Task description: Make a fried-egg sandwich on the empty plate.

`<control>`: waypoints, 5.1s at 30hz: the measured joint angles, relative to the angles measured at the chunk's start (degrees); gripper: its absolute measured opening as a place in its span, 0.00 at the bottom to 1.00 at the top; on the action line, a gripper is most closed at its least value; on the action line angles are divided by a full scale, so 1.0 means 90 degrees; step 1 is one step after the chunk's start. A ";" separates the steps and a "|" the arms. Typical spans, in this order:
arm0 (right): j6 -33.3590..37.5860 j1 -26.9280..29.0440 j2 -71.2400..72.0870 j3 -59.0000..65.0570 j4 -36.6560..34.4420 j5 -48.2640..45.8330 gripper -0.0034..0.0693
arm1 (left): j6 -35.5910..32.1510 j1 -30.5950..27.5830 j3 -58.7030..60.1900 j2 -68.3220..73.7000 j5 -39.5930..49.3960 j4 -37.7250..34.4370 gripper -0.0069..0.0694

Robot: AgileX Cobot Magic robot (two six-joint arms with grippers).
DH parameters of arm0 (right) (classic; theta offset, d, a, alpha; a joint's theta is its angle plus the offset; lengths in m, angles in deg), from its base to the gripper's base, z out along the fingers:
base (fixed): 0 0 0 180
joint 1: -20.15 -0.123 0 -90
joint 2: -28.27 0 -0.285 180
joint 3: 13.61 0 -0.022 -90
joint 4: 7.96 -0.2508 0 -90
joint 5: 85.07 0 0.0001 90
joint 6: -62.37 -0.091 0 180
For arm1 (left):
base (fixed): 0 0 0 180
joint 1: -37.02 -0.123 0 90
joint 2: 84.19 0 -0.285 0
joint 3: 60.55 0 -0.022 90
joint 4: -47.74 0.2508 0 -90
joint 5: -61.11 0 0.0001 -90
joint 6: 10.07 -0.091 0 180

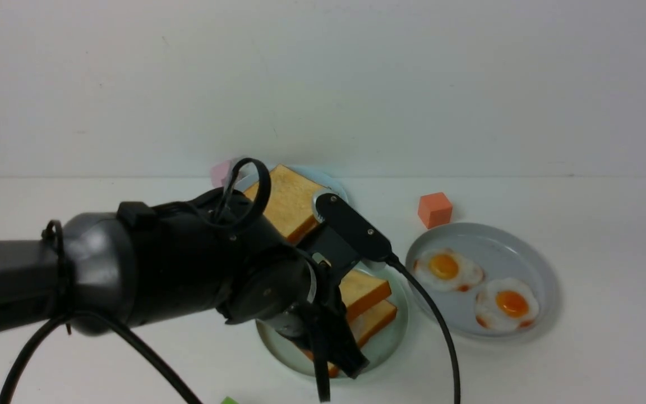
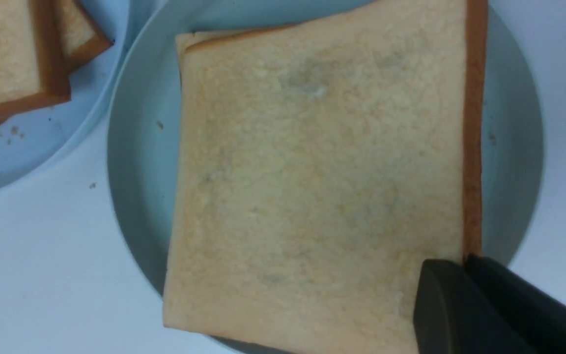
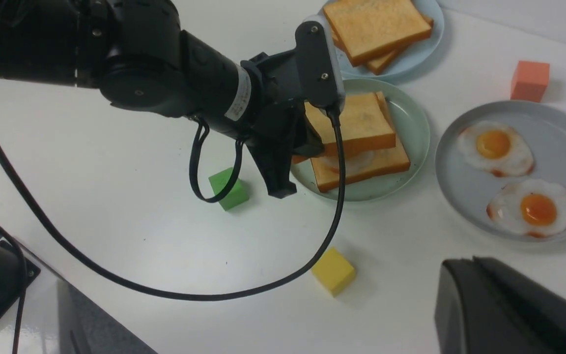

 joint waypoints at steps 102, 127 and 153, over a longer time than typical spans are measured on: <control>0.4939 0.5893 0.4037 0.6316 -0.3013 0.4271 0.03 | -0.0030 0.0005 0.6050 -1.0595 -0.1588 -0.2104 0.08; 0.2675 0.5964 0.5089 0.8481 -0.1534 0.5602 0.03 | -0.0030 0.0005 0.6050 -1.0582 -0.1566 -0.2107 0.11; 0.2638 0.5964 0.5089 0.8481 -0.1527 0.5602 0.06 | -0.0030 -0.1012 0.6050 -1.0580 -0.2315 -0.1740 0.08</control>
